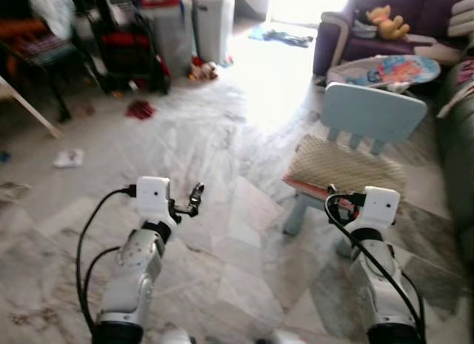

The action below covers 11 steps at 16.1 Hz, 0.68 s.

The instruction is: Move the pillow to the sofa

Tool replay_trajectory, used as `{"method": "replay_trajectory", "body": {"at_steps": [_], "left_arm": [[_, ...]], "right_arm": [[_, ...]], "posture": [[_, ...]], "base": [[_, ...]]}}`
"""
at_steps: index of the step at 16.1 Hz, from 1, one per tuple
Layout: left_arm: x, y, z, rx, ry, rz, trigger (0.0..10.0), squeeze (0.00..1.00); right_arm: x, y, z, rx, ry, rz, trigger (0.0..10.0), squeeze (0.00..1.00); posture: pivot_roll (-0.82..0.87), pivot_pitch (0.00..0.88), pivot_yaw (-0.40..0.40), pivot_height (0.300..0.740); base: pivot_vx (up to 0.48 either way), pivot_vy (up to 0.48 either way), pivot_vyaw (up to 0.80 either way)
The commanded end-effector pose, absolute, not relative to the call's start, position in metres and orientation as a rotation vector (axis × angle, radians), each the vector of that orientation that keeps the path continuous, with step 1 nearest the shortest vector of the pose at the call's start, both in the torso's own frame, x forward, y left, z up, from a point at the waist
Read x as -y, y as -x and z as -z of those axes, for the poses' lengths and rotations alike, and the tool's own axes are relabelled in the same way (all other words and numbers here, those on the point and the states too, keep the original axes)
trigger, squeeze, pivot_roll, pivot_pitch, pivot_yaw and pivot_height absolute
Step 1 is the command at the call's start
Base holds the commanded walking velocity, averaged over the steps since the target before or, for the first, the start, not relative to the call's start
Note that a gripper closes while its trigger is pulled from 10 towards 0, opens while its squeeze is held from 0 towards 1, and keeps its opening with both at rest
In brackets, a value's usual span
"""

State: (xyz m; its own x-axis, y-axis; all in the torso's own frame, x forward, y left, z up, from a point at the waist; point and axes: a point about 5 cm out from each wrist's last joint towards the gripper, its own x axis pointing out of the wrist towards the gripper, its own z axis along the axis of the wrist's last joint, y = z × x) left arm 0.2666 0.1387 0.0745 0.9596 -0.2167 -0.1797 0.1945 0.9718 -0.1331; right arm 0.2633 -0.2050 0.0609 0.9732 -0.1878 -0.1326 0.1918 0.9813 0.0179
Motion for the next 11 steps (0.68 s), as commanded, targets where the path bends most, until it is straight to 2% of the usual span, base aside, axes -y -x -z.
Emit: {"method": "replay_trajectory", "body": {"at_steps": [1,3,9,11], "left_arm": [[-0.1396,-0.2694,-0.0778,-0.187,0.097,0.203,10.0,0.00],[-0.1416,-0.2708,-0.0789,-0.189,0.092,0.206,10.0,0.00],[-0.1416,-0.2709,-0.0766,-0.200,0.092,0.196,10.0,0.00],[-0.1412,-0.2710,-0.0764,-0.202,0.093,0.196,10.0,0.00]], "right_arm": [[0.2037,-0.2643,-0.0607,-0.136,-0.031,0.189,10.0,0.00],[0.2044,-0.2655,-0.0601,-0.145,-0.038,0.195,10.0,0.00],[0.2049,-0.2663,-0.0611,-0.137,-0.029,0.190,10.0,0.00],[0.2056,-0.2667,-0.0618,-0.135,-0.028,0.190,10.0,0.00]], "posture": [[-0.01,0.000,-0.003,0.740],[-0.01,0.000,-0.002,0.740],[-0.01,0.000,-0.006,0.740],[-0.02,0.000,-0.007,0.740]], "base": [[0.000,0.000,0.00],[0.000,0.000,-0.71],[0.000,-0.282,-0.80],[0.000,-0.283,0.00]]}}
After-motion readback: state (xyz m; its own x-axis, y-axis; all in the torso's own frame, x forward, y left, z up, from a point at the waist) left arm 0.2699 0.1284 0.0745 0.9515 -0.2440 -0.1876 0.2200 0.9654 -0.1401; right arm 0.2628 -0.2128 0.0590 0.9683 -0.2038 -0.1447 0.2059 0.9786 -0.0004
